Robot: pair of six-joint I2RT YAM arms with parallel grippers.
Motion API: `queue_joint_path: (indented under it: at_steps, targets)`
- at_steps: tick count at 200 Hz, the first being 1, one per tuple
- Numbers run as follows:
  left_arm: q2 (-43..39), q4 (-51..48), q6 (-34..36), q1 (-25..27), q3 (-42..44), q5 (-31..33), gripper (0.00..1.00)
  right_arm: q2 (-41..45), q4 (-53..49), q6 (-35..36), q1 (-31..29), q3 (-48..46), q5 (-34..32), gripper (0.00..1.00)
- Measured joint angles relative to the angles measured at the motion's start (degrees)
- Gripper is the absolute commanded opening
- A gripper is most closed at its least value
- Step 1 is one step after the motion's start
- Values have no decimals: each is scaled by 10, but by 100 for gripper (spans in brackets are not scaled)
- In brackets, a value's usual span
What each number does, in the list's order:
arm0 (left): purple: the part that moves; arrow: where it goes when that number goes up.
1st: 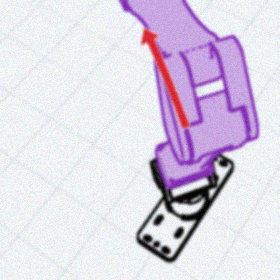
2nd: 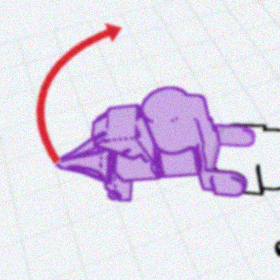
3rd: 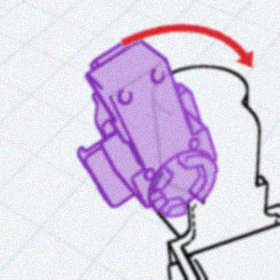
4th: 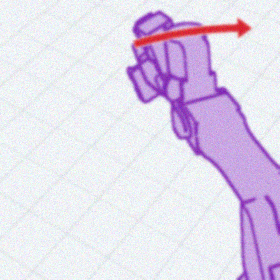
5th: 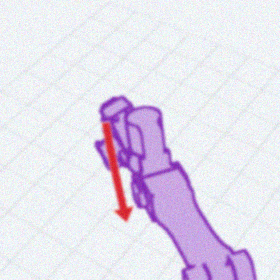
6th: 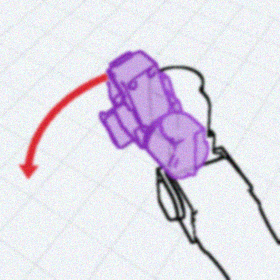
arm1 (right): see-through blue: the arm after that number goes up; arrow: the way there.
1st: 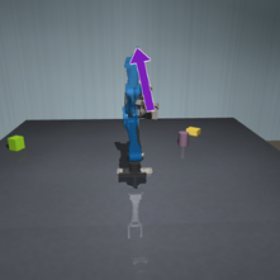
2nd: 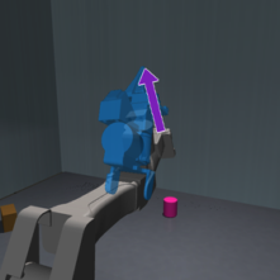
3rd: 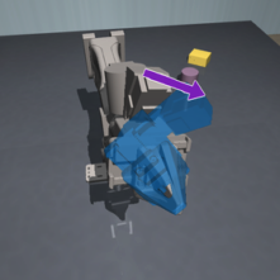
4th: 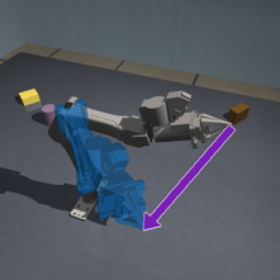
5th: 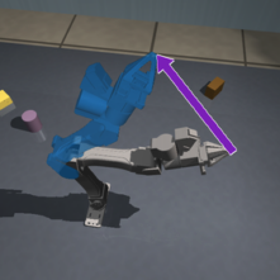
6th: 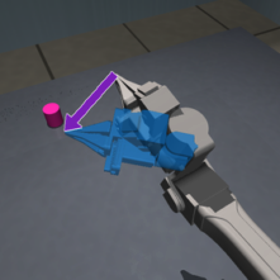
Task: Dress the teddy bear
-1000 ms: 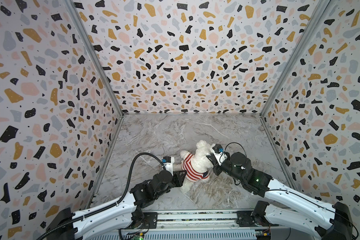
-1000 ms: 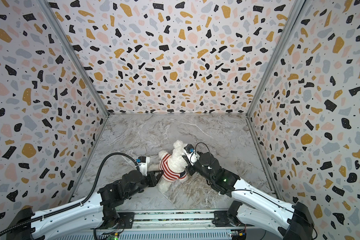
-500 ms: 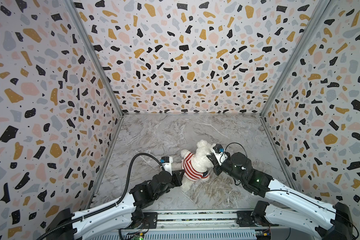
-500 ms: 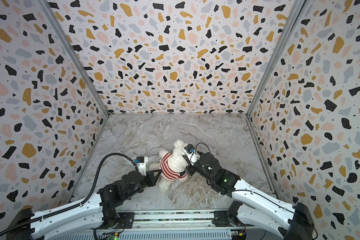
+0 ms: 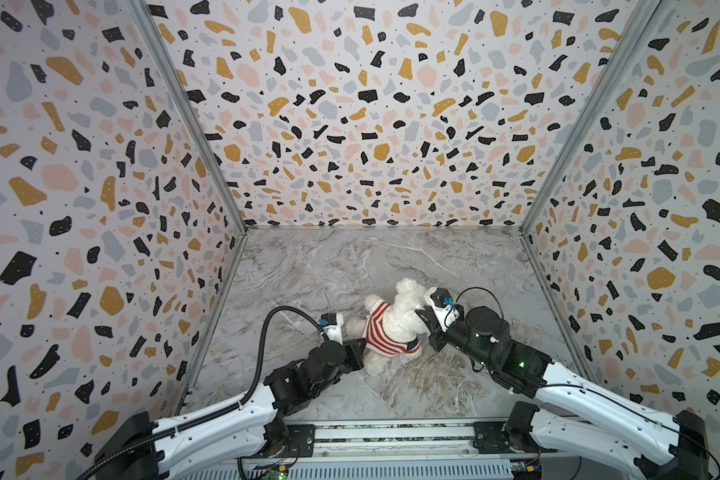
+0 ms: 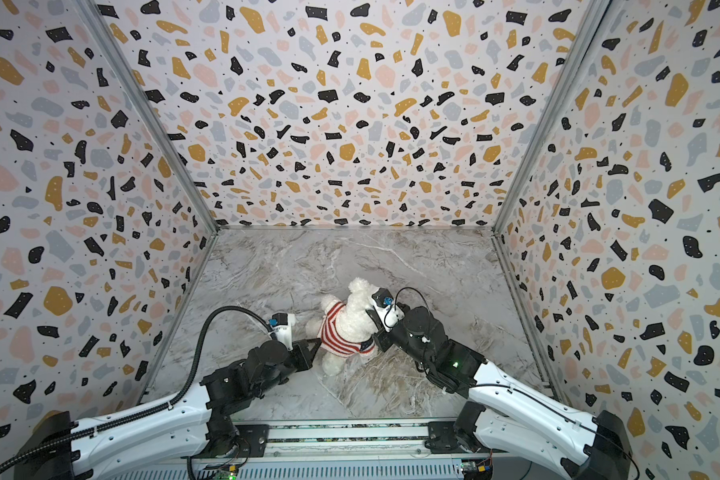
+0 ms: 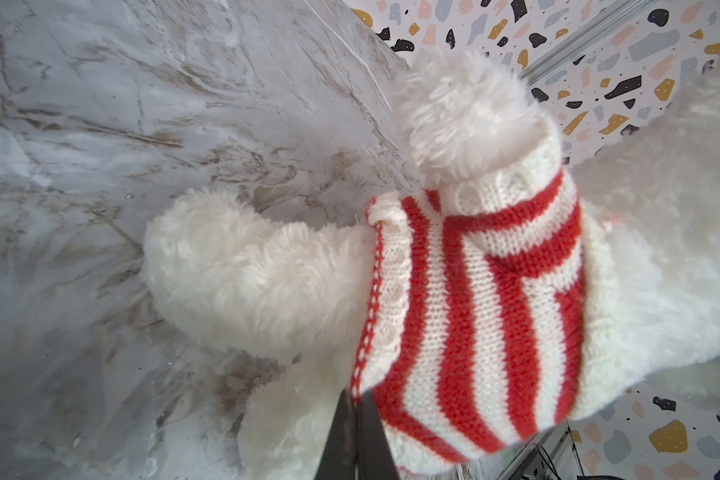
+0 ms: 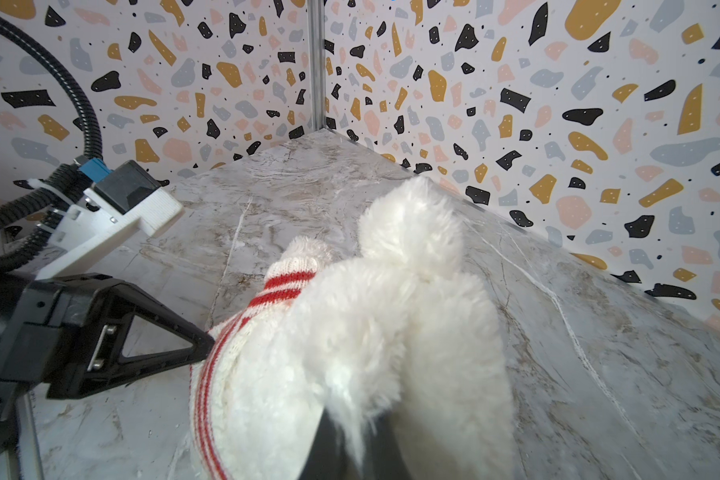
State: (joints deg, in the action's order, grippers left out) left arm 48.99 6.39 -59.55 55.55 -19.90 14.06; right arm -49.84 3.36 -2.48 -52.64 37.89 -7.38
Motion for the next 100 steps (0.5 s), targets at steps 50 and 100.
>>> queue_joint_path:
  at_steps: [50,100]
  targets:
    - [5,3,28,-1,-8,-19,22,1,0,-2,0,0,-17,0]
    - [-3,36,44,-2,-8,-53,53,5,-7,-16,0,0,-53,0]
